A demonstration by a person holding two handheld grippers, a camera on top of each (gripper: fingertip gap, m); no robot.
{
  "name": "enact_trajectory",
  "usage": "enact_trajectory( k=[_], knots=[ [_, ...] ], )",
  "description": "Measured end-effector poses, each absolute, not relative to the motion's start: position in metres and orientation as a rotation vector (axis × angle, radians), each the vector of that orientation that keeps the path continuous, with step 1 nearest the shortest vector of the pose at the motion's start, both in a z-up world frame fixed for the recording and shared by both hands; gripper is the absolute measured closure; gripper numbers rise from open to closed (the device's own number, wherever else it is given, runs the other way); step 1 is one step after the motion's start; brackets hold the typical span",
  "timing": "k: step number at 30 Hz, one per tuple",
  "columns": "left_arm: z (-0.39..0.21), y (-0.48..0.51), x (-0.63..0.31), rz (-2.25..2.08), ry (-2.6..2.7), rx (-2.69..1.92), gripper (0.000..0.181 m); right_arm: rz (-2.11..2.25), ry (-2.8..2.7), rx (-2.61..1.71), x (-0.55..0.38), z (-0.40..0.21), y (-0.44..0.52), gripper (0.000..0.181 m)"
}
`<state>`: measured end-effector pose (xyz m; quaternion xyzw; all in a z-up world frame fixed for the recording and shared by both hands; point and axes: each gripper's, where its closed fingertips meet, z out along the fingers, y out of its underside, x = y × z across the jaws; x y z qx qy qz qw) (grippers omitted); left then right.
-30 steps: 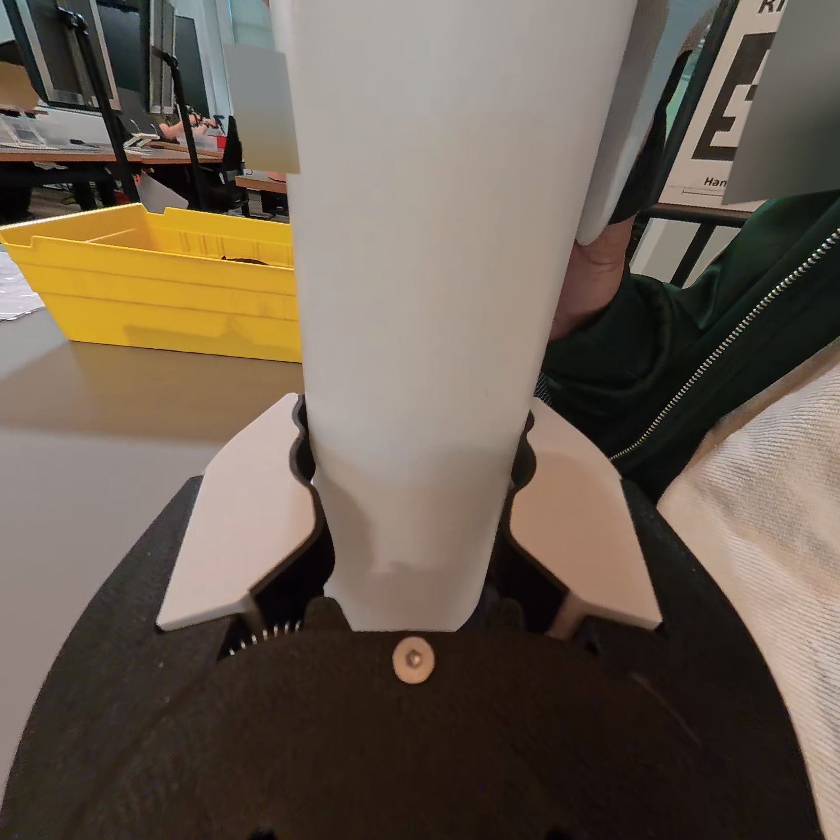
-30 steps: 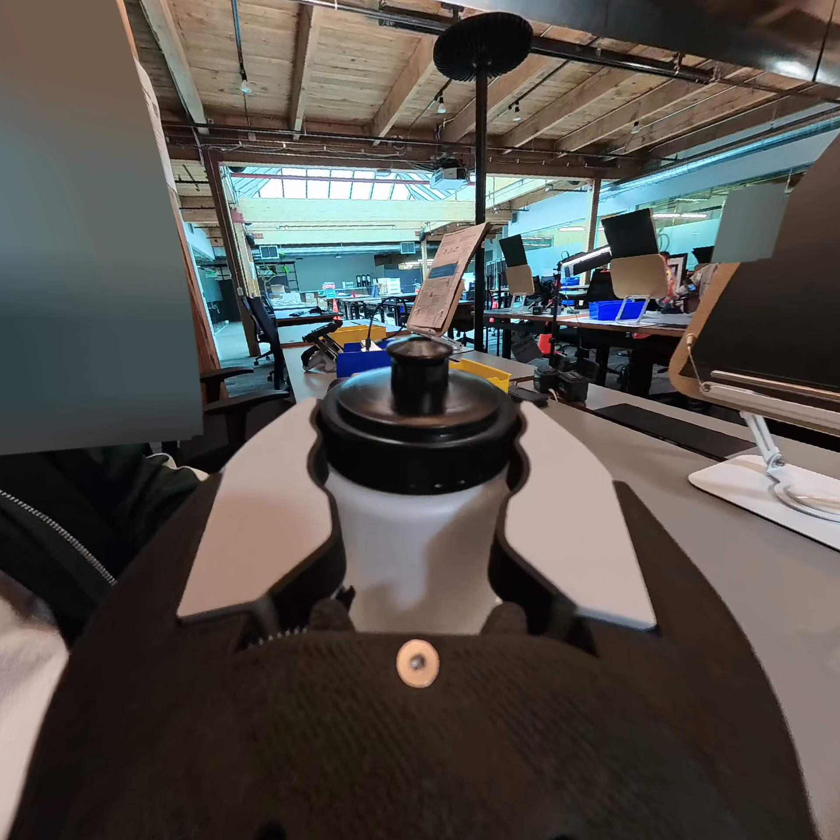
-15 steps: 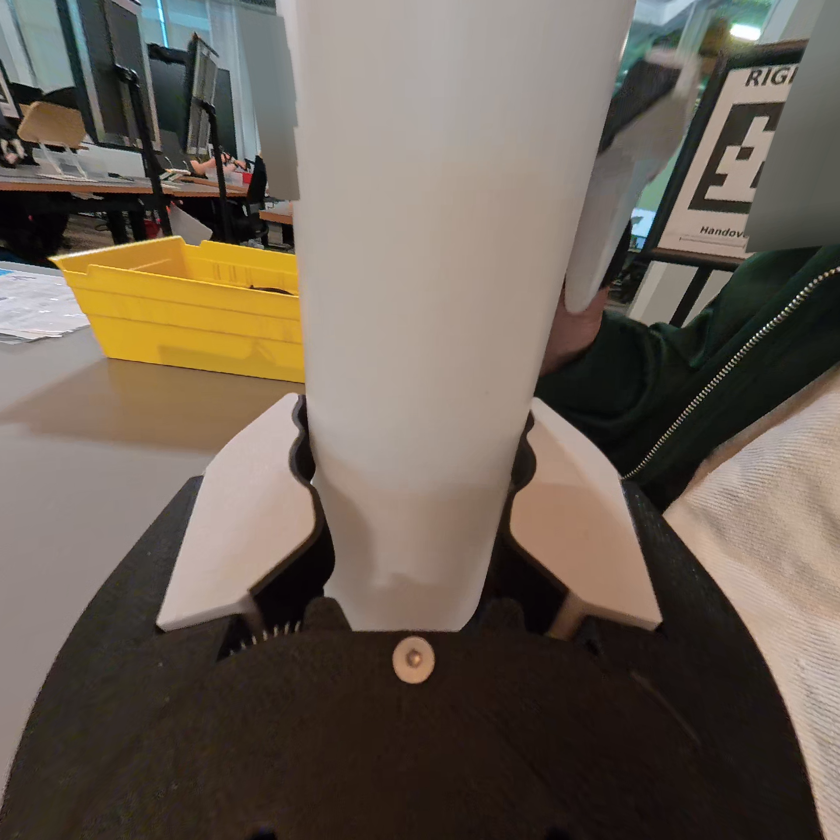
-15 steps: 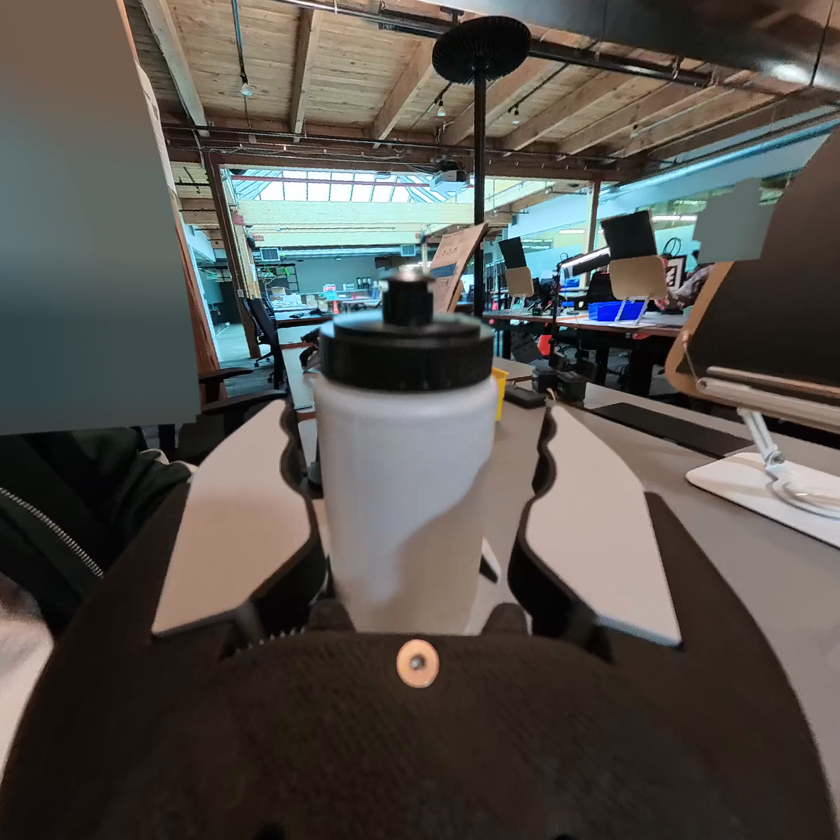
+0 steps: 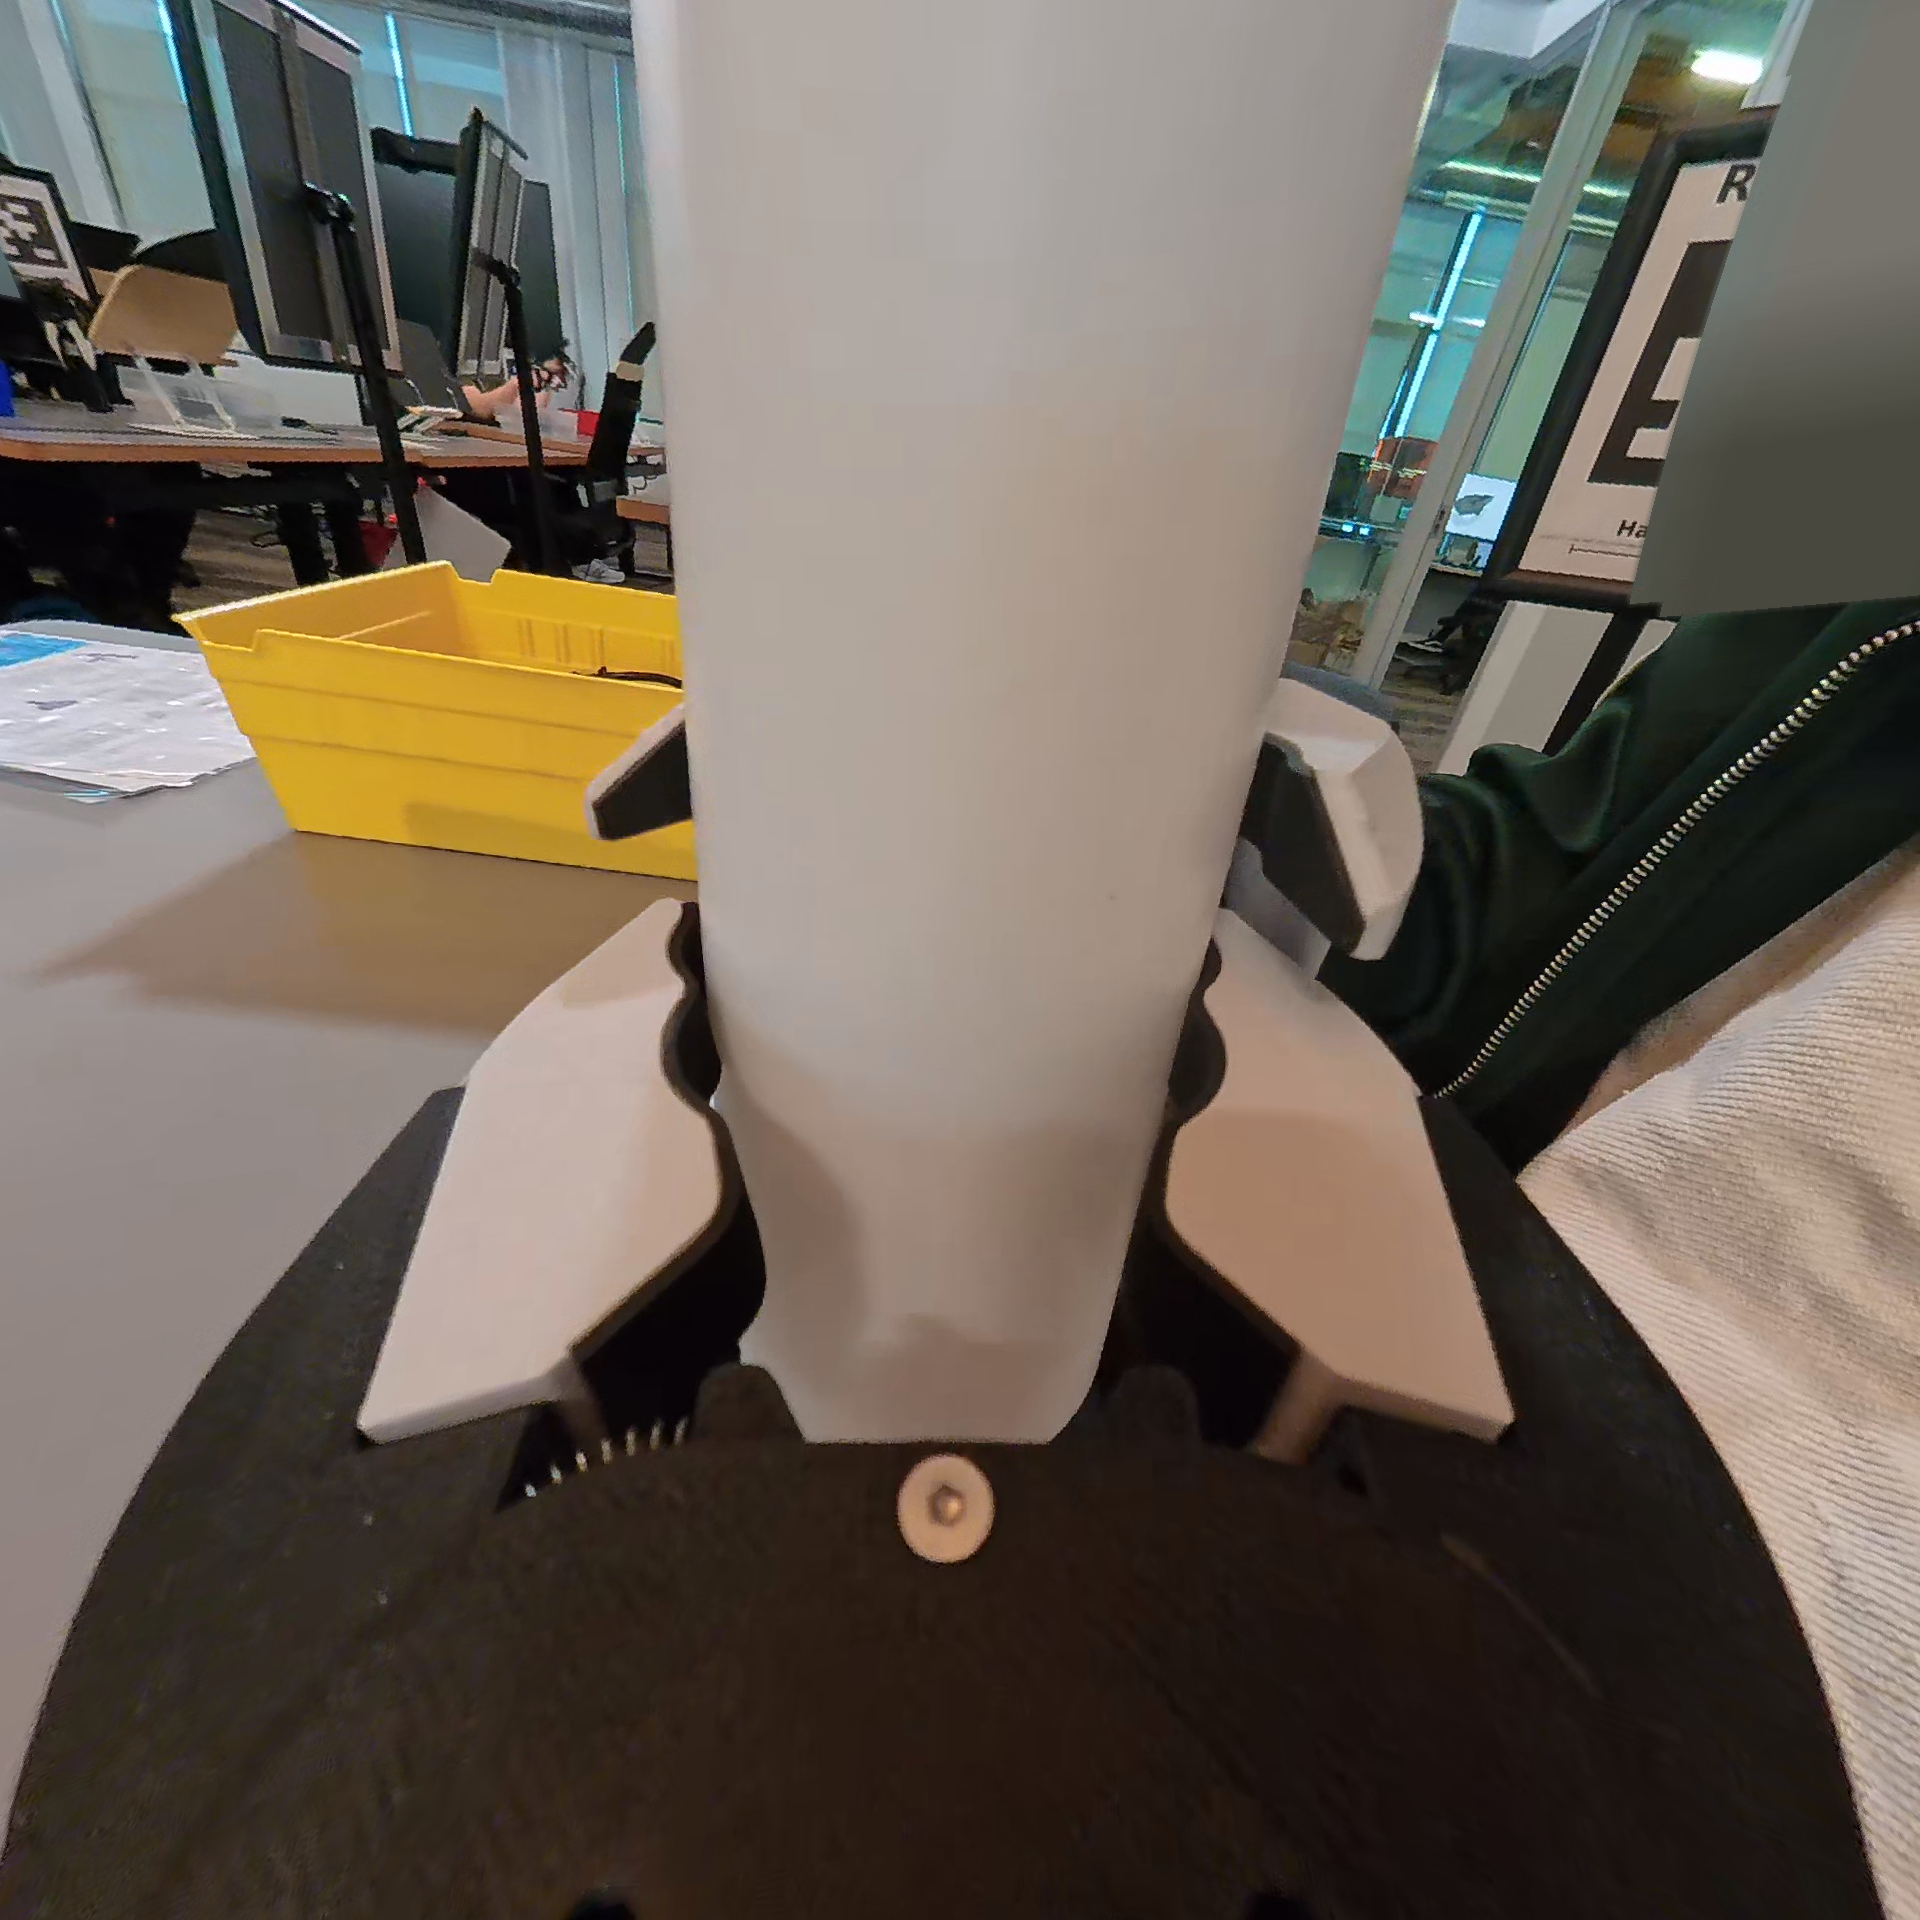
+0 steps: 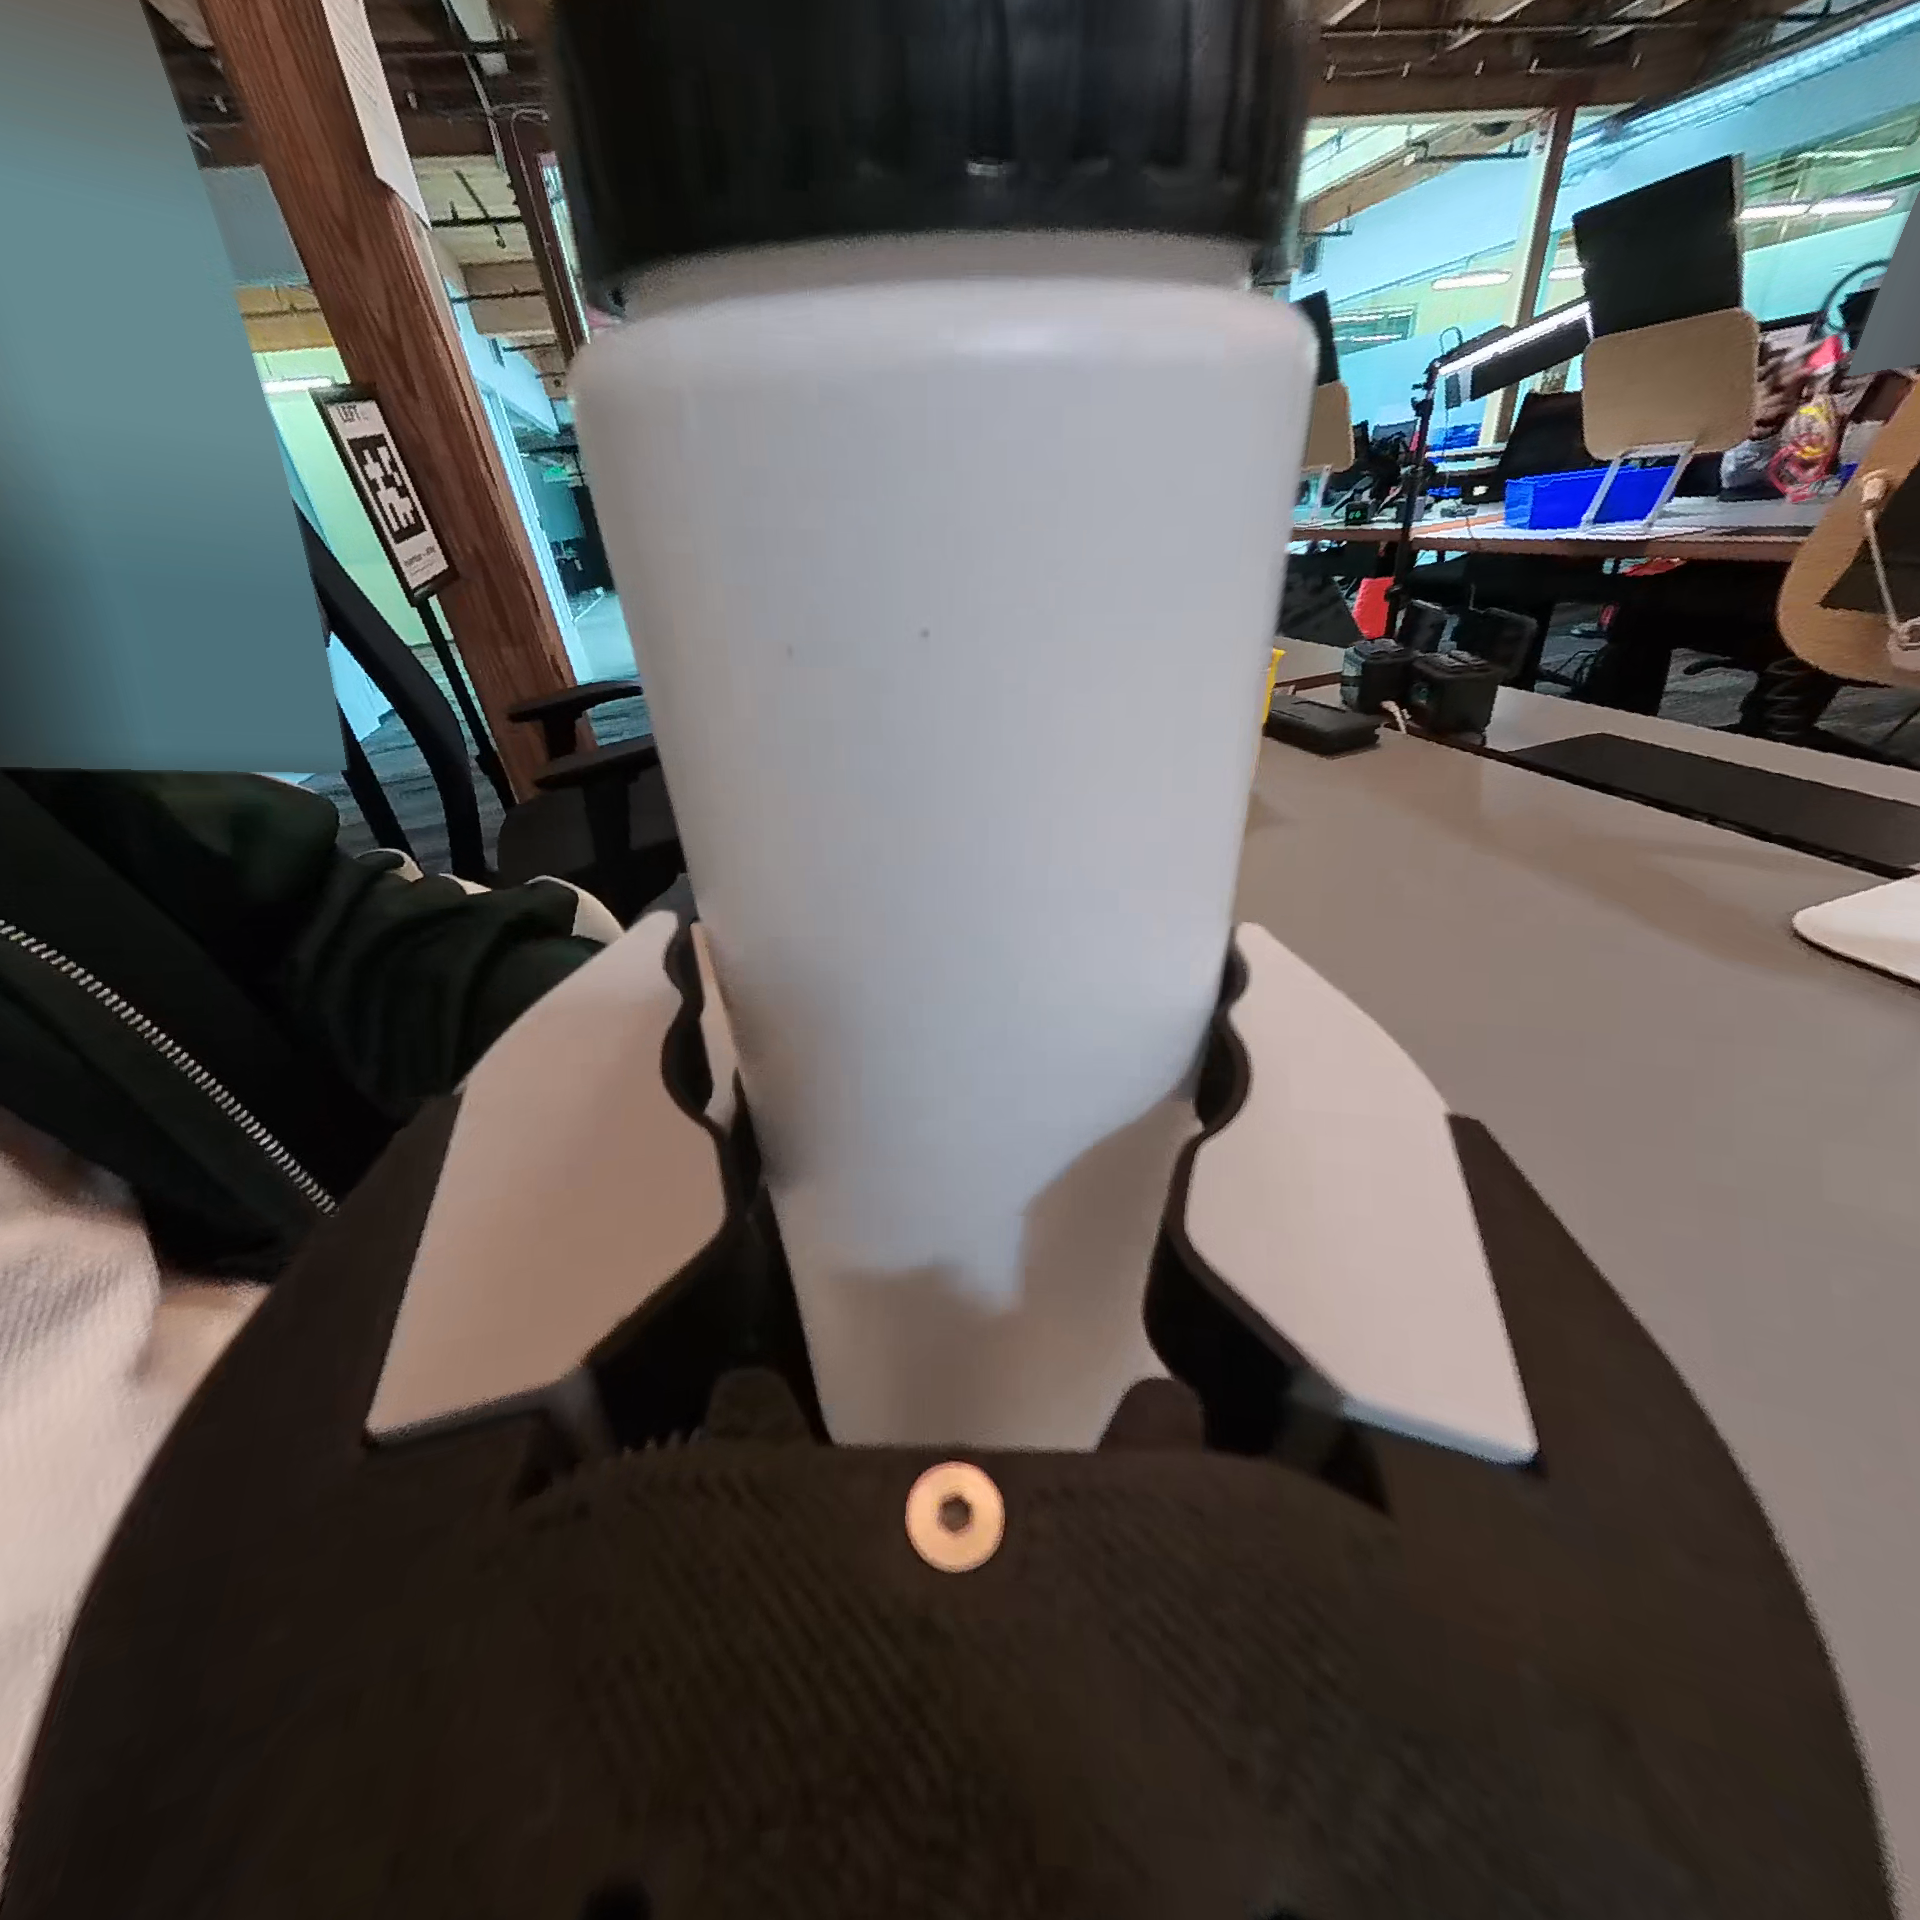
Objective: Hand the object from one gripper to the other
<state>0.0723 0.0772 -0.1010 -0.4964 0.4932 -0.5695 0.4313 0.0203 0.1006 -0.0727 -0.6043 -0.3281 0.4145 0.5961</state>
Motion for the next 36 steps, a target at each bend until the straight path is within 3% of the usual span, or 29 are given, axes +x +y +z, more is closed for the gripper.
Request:
enact_trajectory(
  k=[29,36],
  knots=[
    [-0.1,0.077,0.067,-1.454,1.235,-1.199,0.094,0.981,-0.753,-1.358,0.033,-0.056,0.097,0.094],
    [-0.101,0.085,0.054,-1.413,1.189,-1.244,0.098,0.612,-0.63,-1.425,0.113,-0.008,0.125,0.094]
  ],
)
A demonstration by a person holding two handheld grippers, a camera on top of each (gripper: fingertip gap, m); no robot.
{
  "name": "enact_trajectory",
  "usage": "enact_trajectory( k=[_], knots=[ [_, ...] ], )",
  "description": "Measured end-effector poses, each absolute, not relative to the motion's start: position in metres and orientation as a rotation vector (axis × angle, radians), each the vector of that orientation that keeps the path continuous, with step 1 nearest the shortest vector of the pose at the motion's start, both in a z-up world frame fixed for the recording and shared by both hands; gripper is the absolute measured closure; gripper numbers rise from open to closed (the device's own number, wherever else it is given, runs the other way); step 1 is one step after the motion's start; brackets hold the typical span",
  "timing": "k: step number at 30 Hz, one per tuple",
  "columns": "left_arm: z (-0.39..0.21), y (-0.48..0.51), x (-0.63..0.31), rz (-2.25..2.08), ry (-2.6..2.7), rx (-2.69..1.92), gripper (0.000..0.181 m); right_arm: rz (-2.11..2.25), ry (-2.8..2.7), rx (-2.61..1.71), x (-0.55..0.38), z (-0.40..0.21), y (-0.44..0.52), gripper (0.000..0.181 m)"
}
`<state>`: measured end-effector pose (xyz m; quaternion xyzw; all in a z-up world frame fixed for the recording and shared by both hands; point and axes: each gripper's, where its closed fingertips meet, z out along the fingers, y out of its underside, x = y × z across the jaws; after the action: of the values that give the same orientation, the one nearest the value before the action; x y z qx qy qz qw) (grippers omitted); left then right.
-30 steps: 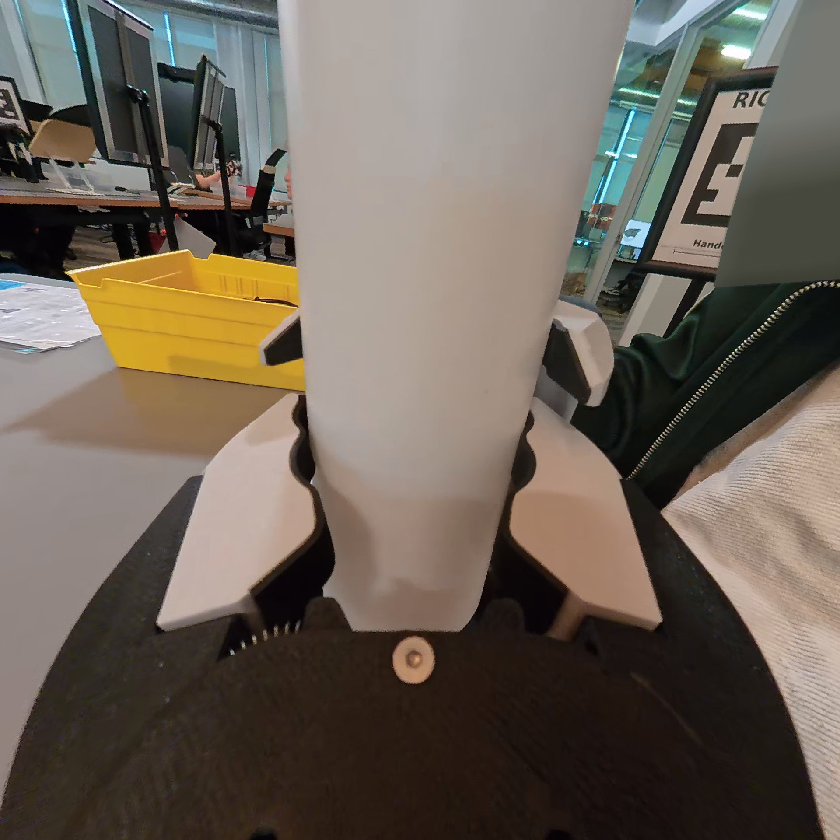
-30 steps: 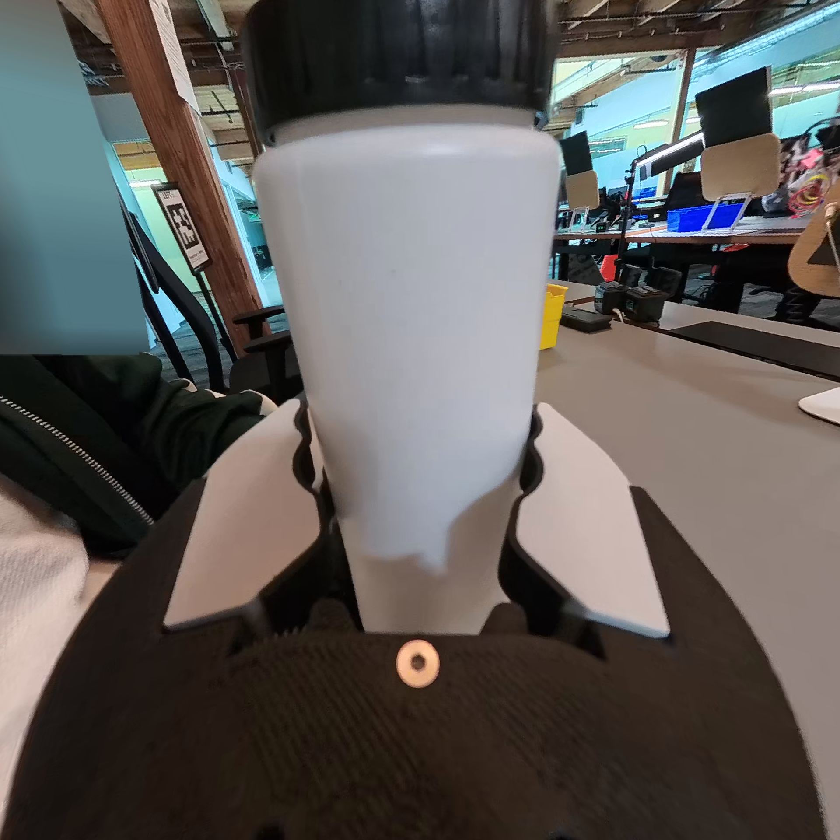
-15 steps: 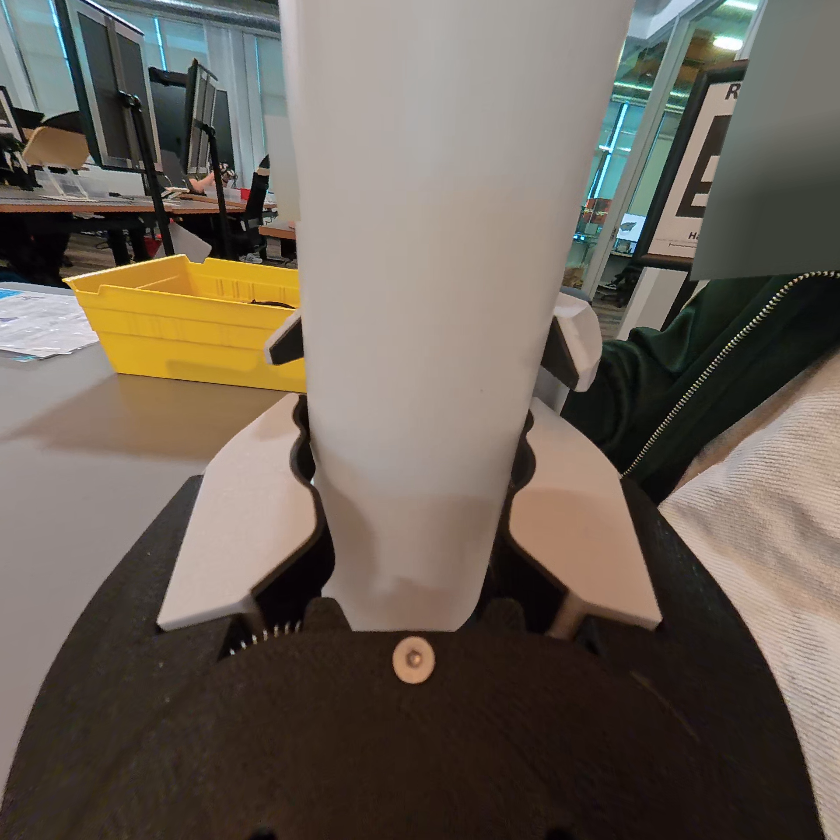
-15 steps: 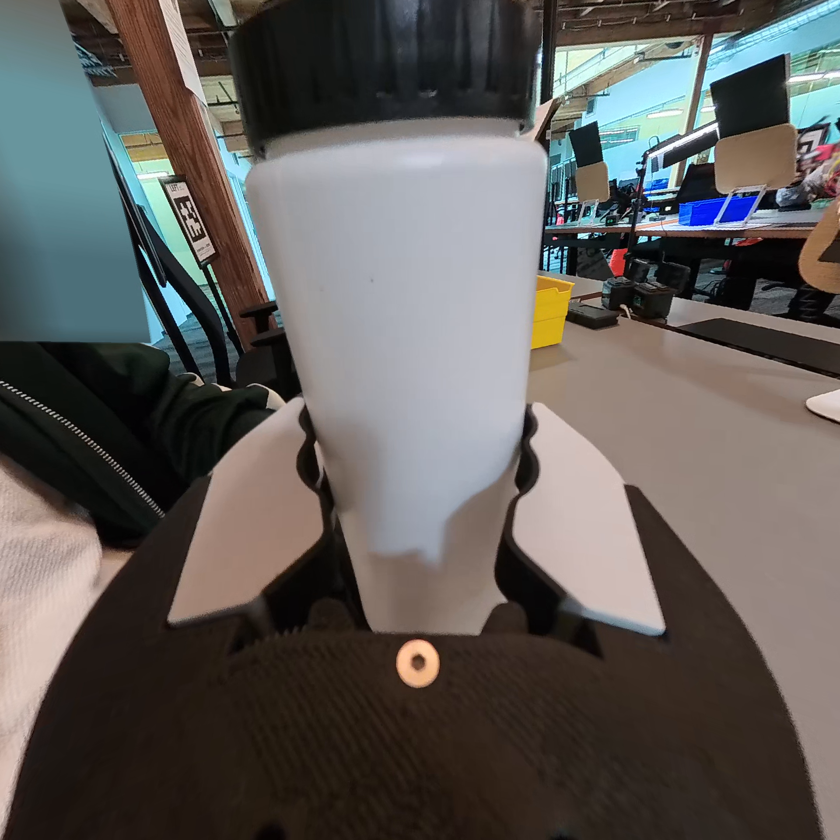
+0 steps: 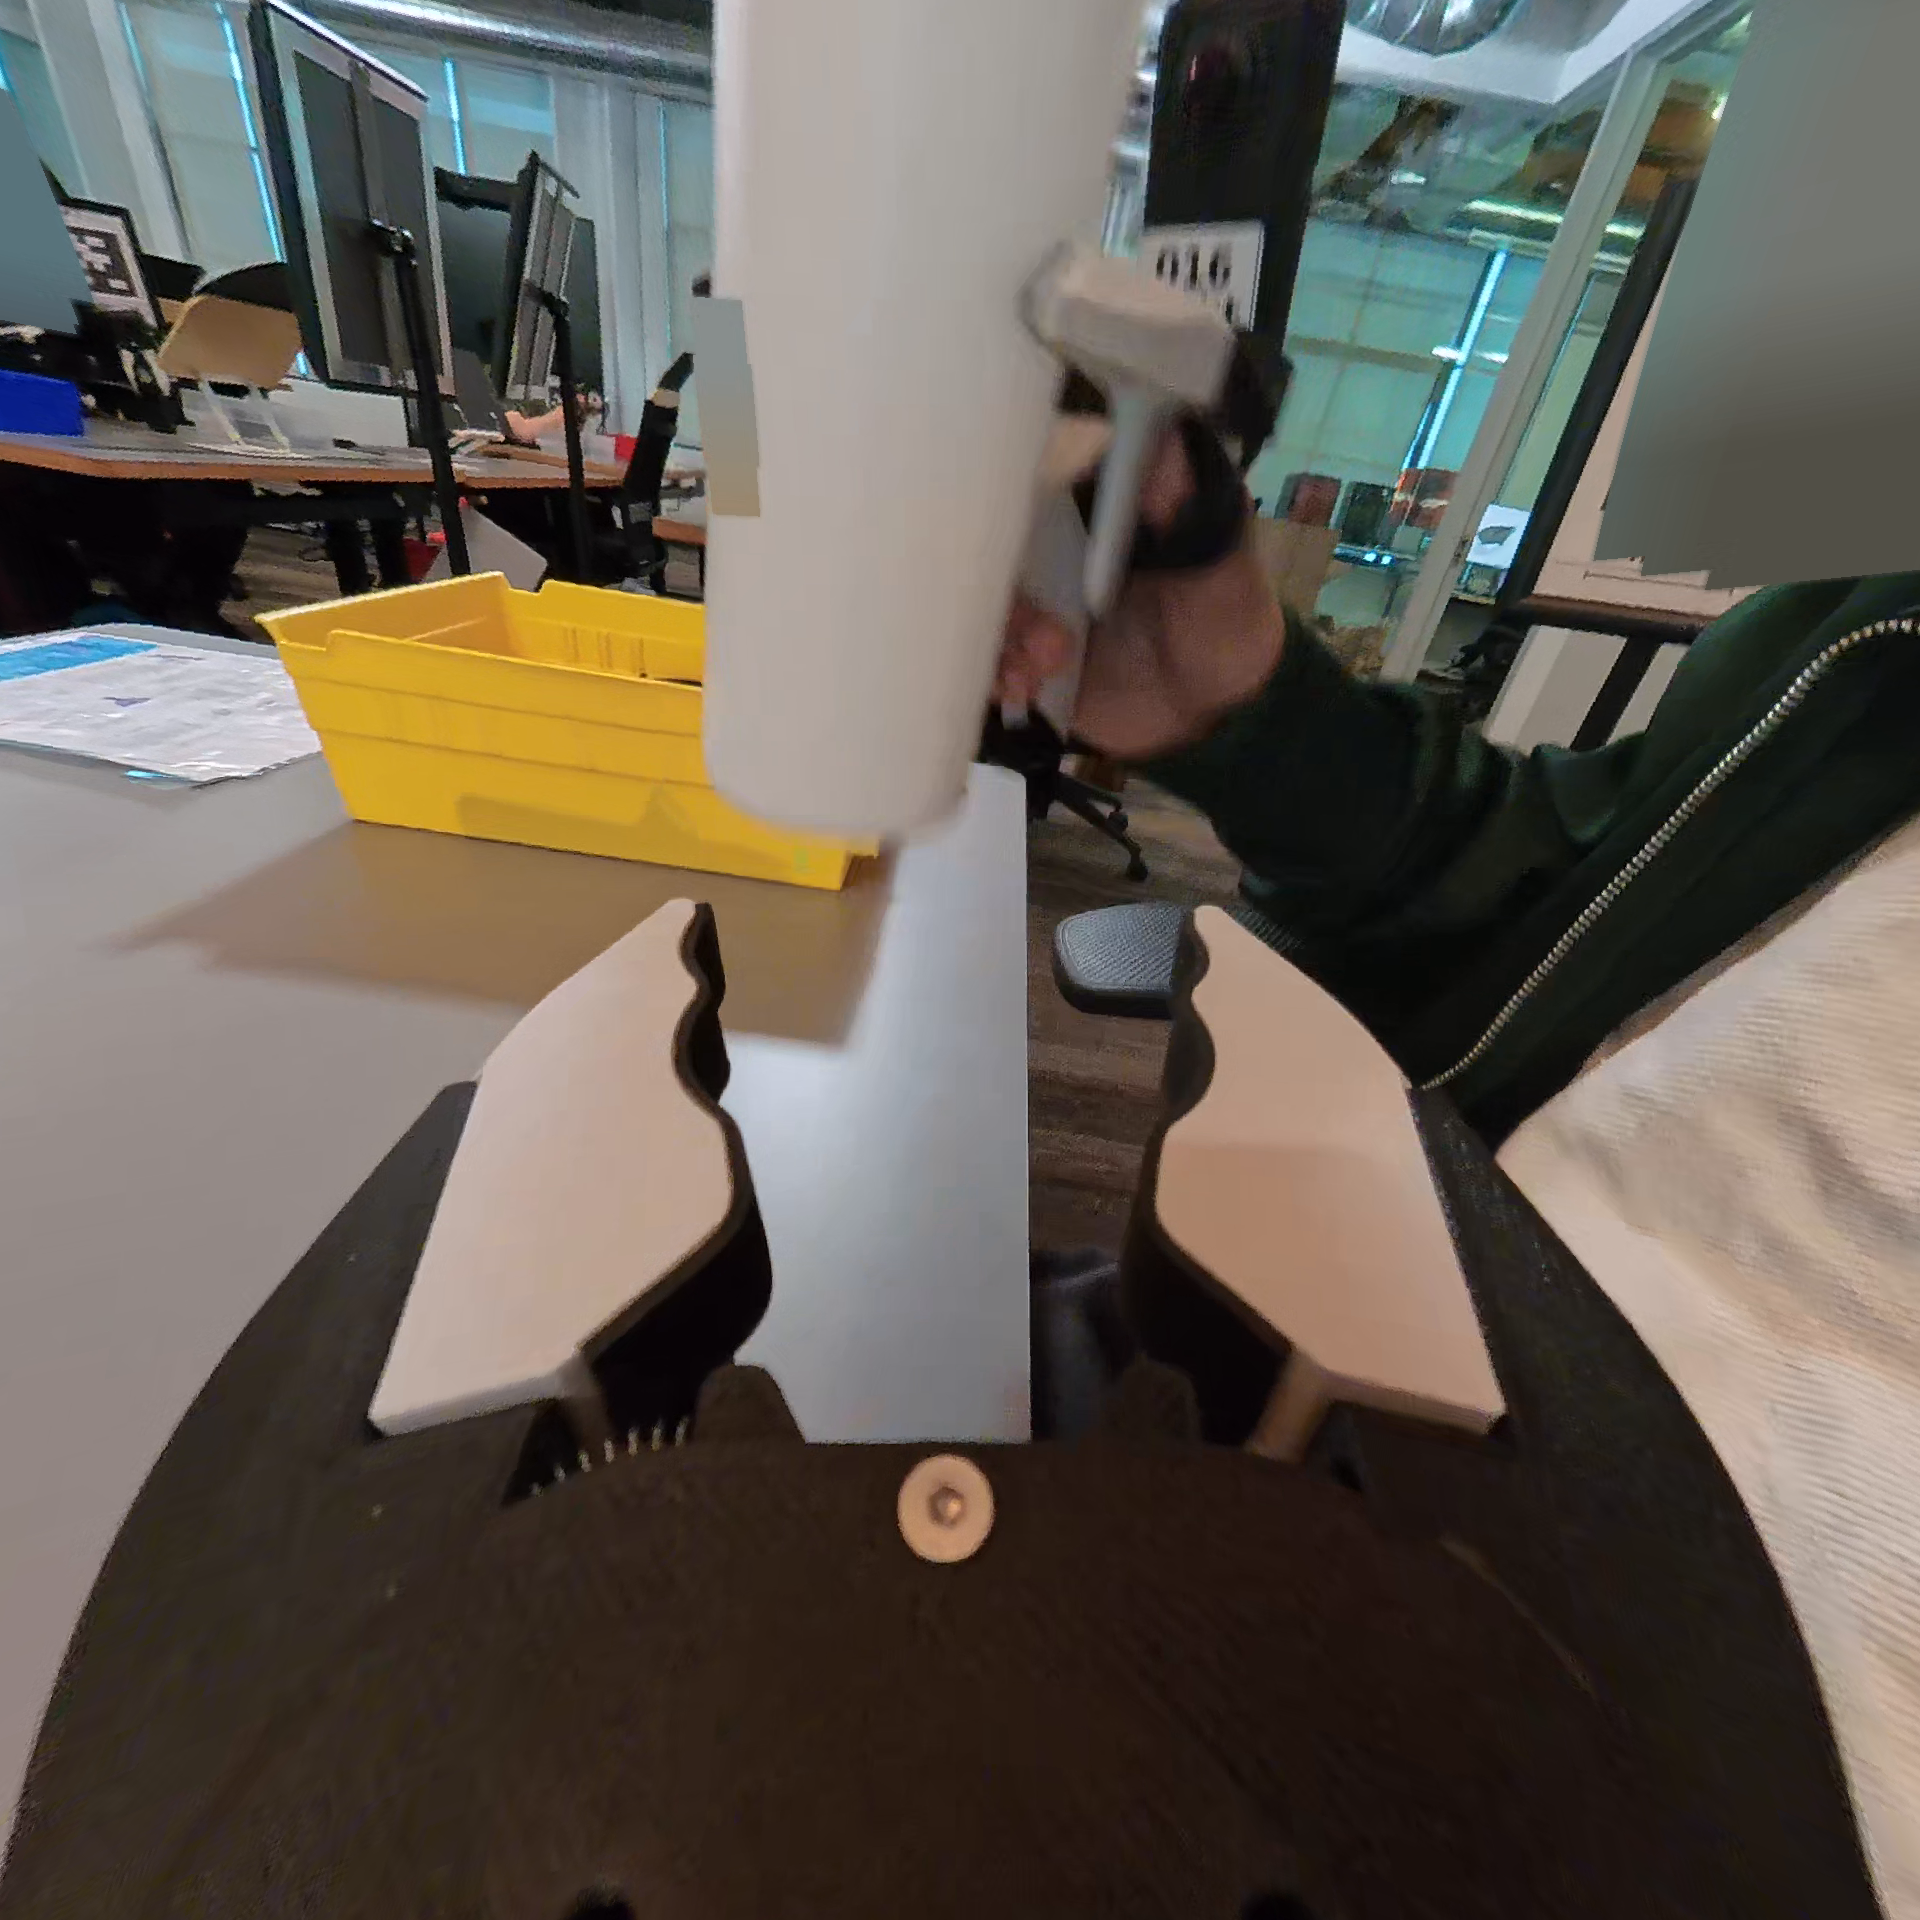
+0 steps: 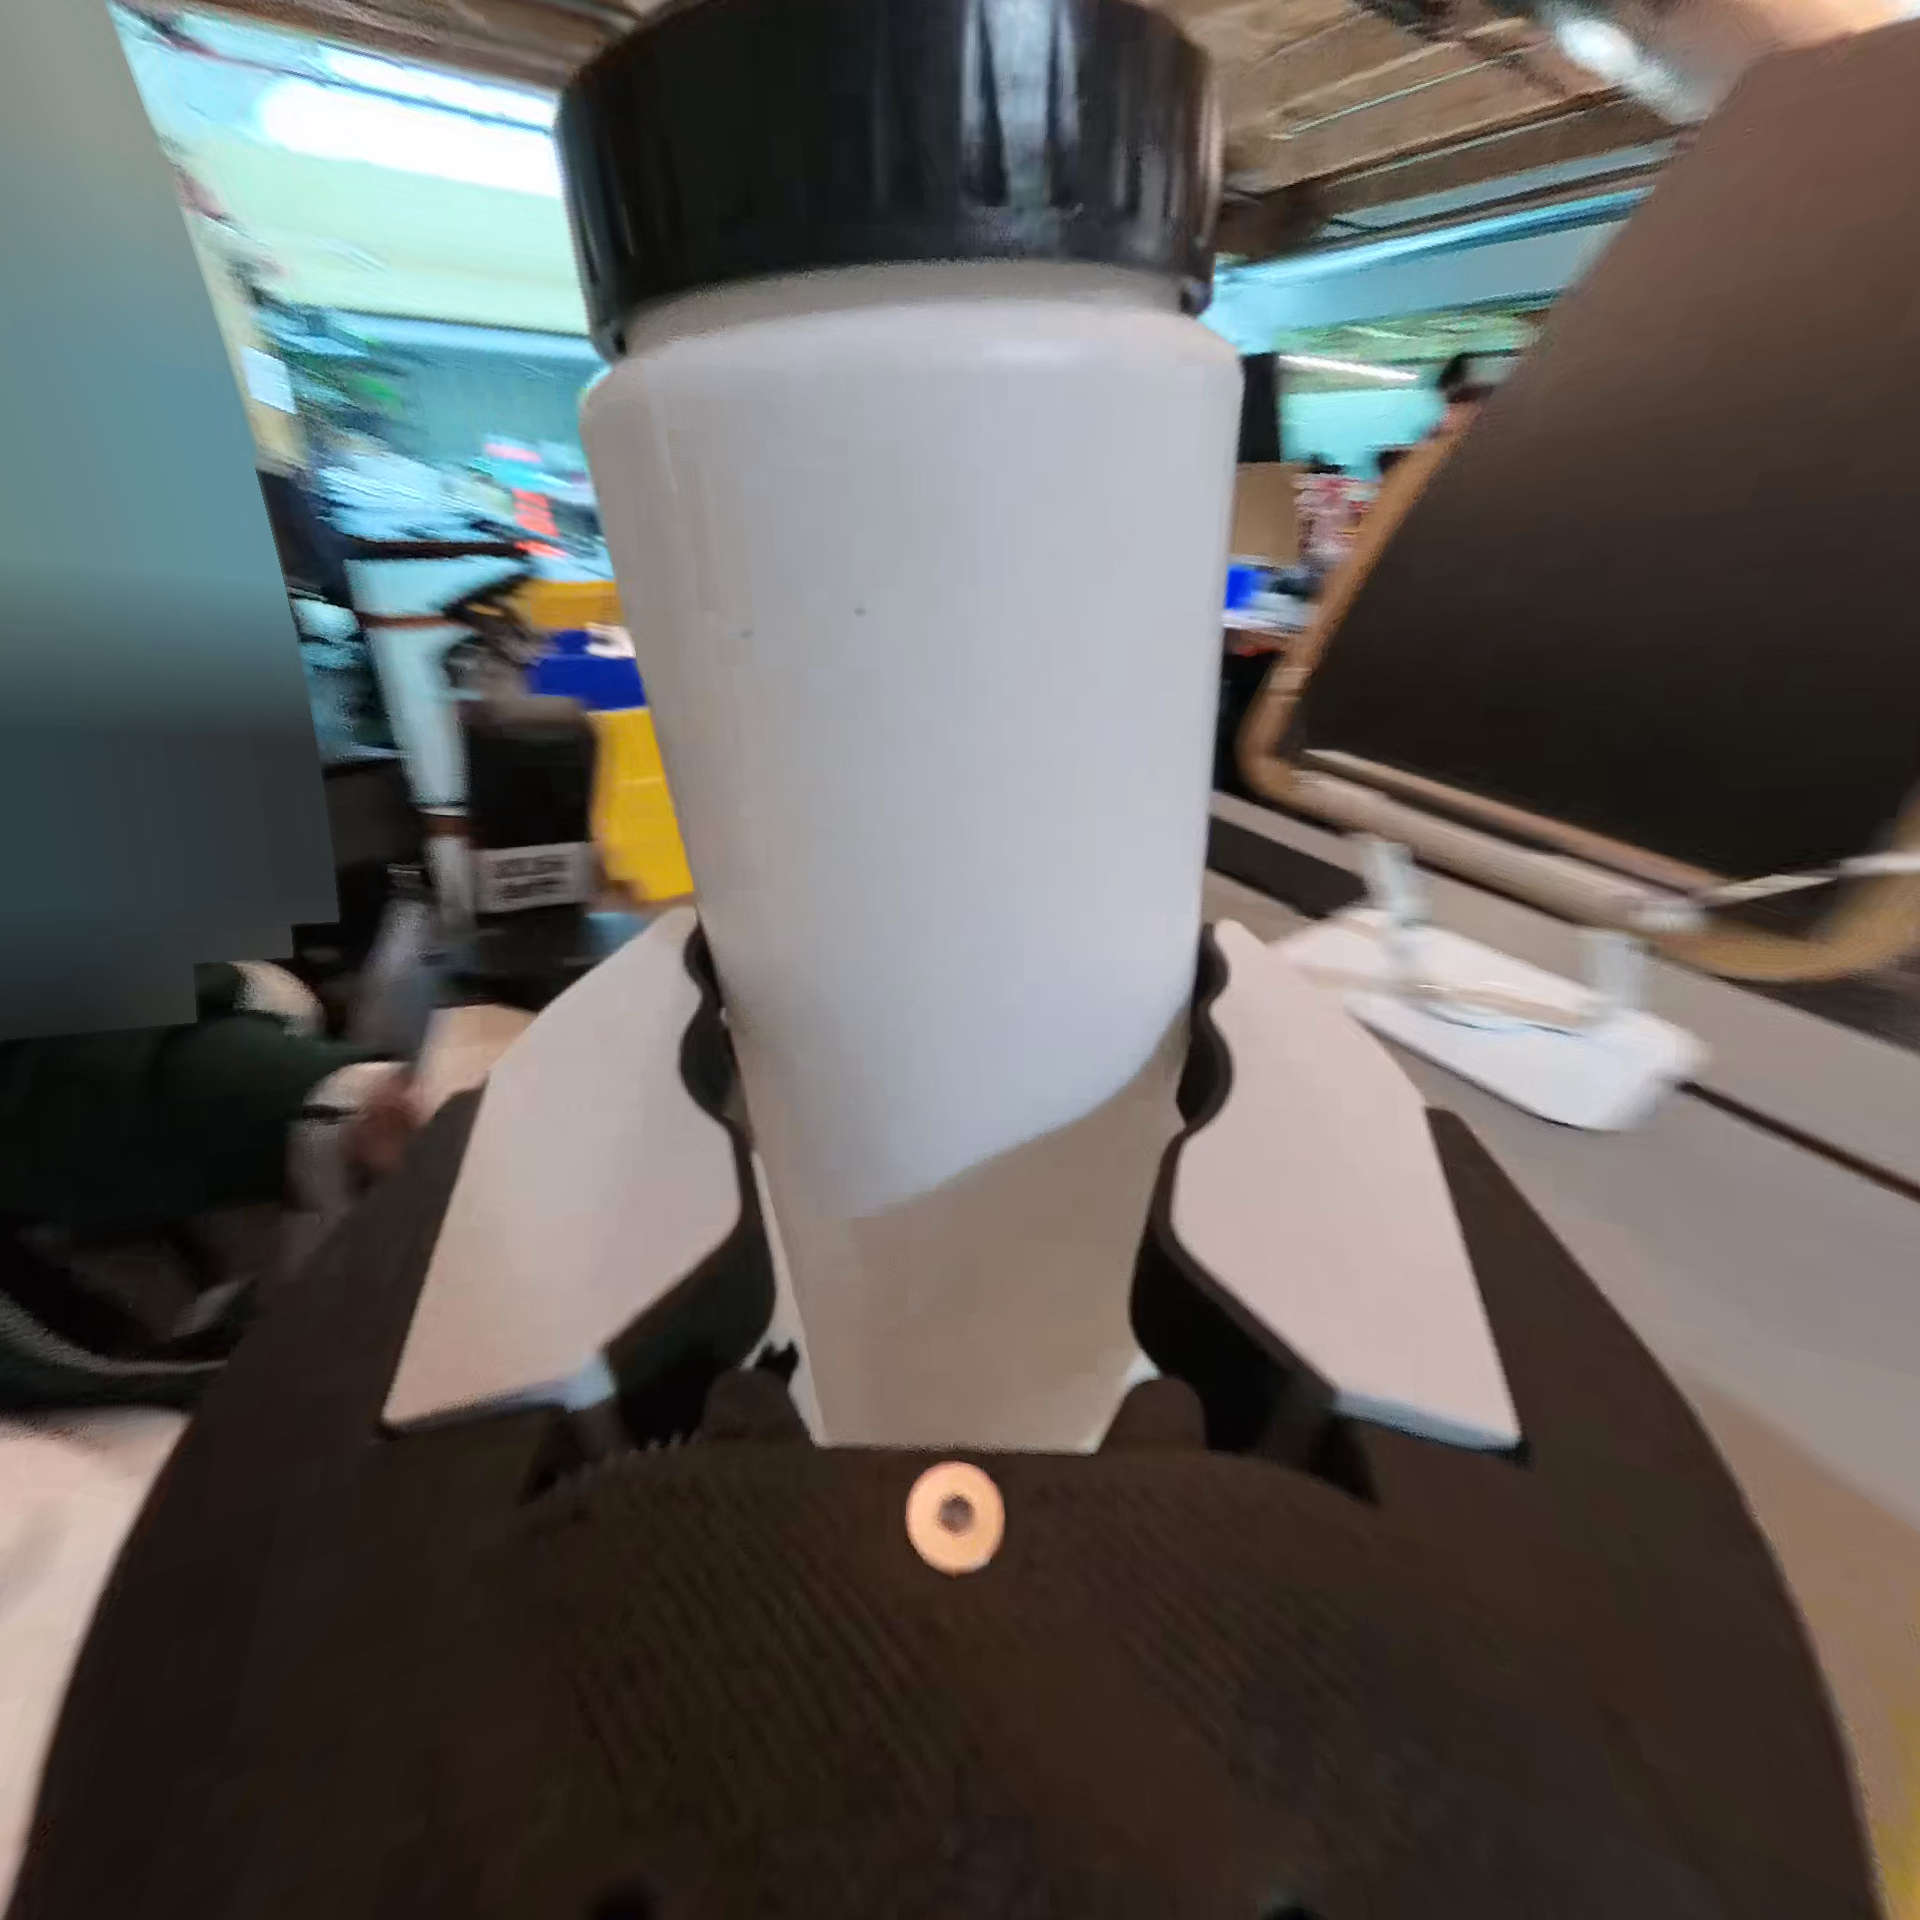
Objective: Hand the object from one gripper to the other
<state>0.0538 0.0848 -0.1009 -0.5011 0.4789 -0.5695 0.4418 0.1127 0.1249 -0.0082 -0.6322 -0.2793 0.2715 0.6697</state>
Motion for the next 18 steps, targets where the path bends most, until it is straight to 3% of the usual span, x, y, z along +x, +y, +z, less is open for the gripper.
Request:
enact_trajectory(
  k=[6,12,18],
  knots=[
    [-0.116,0.075,0.037,-1.386,1.226,-1.295,0.101,0.249,-0.33,-1.729,0.272,0.007,0.174,0.094],
    [-0.123,0.072,0.031,-1.517,1.202,-1.368,0.099,0.255,0.03,-2.278,0.392,-0.088,0.22,0.094],
    [-0.133,0.076,0.029,-1.491,1.227,-1.385,0.101,0.111,0.208,-2.732,0.45,-0.167,0.218,0.095]
  ],
)
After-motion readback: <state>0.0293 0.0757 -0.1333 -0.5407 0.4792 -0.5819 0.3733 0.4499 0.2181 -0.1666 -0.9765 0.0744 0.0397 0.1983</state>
